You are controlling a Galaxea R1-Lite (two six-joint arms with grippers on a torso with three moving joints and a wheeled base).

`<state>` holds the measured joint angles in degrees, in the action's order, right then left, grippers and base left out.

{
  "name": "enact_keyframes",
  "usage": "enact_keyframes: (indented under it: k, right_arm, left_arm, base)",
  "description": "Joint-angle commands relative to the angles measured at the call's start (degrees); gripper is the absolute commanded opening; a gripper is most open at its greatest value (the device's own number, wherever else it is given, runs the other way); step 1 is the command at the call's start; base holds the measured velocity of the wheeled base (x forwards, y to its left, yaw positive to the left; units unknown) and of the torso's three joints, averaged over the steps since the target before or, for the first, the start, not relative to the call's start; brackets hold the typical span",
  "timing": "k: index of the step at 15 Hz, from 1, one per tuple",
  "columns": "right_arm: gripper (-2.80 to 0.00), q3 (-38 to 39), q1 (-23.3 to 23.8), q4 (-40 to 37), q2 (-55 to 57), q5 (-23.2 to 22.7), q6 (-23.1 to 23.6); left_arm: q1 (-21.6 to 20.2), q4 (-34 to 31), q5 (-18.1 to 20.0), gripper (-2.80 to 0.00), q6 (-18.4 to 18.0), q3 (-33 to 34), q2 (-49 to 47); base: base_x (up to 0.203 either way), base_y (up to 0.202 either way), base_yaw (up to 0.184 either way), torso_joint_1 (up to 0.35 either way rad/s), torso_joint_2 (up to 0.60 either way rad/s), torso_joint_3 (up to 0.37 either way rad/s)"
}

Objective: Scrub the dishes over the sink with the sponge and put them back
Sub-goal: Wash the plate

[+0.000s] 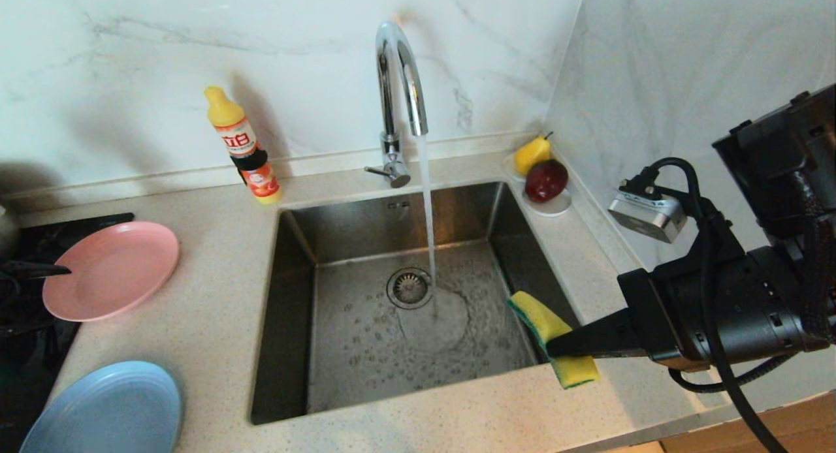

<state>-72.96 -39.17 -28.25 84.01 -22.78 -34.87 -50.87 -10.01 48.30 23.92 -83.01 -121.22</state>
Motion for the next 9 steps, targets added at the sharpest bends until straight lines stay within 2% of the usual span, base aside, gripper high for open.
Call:
enact_keyframes:
  k: [1,5,9]
  right_arm:
    - [-2.8,0.0,0.0,-0.1,-0.2,-0.2,-0.2]
    - [-2.8,0.2,0.0,-0.1,-0.1,-0.2,-0.2]
    - [-2.8,0.3,0.0,-0.1,0.3,-0.2,-0.2]
  left_arm:
    - [-0.1,0.1,1.8,0.0,0.3,0.5,0.1]
    - [-0.4,0.1,3.9,0.0,0.3,0.5,0.2]
    - [-0.4,0.8,4.1,0.0,0.1,0.7,-0.2]
  base:
    - [0.0,0.0,0.0,0.0,0.0,0.0]
    - [0.0,0.0,0.0,0.0,0.0,0.0]
    - [0.0,0.0,0.0,0.0,0.0,0.0]
